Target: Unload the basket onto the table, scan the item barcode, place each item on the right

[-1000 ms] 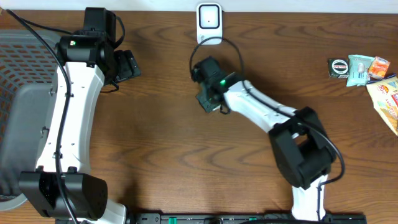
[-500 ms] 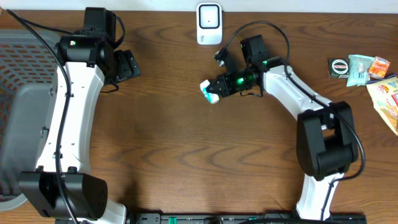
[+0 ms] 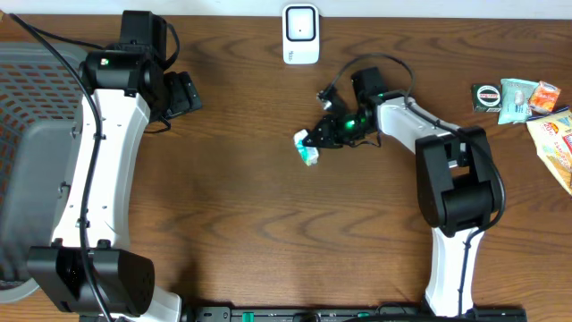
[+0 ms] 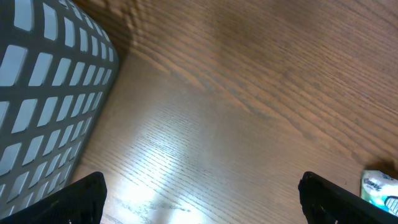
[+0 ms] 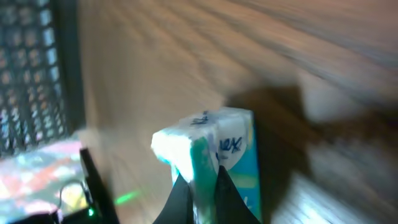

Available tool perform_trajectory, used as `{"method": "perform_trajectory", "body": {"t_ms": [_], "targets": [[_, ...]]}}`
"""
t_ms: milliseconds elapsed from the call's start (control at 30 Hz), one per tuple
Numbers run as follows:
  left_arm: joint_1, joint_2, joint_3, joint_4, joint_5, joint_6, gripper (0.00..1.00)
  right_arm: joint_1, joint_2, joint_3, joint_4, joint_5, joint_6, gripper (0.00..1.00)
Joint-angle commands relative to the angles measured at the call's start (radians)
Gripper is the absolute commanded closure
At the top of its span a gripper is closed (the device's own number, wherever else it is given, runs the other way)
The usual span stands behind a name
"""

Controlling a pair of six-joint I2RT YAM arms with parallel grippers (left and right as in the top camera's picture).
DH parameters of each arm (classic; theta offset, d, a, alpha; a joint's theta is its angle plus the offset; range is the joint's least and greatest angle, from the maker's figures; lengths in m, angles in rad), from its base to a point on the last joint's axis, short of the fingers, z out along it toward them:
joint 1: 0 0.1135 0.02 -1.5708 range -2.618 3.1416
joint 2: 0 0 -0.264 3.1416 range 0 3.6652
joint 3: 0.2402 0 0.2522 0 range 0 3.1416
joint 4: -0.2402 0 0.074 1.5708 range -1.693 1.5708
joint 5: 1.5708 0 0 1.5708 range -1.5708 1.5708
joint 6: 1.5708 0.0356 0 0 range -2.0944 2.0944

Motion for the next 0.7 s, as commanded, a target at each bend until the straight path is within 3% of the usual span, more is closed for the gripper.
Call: {"method": "perform_trajectory", "body": {"t_ms": [0,67,267,533,667], "targets": [[0.003,0.005,0.002,-0.003,-0.016,0.002,0.02,-0.017,0.009,-0.005,-0.037,0.255,0.077,0.98],[0.003,0.005,0.002,-0.003,-0.016,0.002,0.02,-0.030,0.003,-0.004,-0.052,0.263,0.076,0.92],[0.003,0.005,0.002,-0.003,-0.016,0.002,0.02,-0.090,-0.048,0.014,-0.107,0.270,0.072,0.55],[0.003,0.005,0.002,-0.003,-0.016,0.002,0.02,-0.111,-0.150,0.014,-0.141,0.354,0.043,0.44],[0.003,0.005,0.002,-0.003,-0.016,0.002,0.02,-0.094,-0.155,0.014,-0.142,0.354,0.002,0.34]]}}
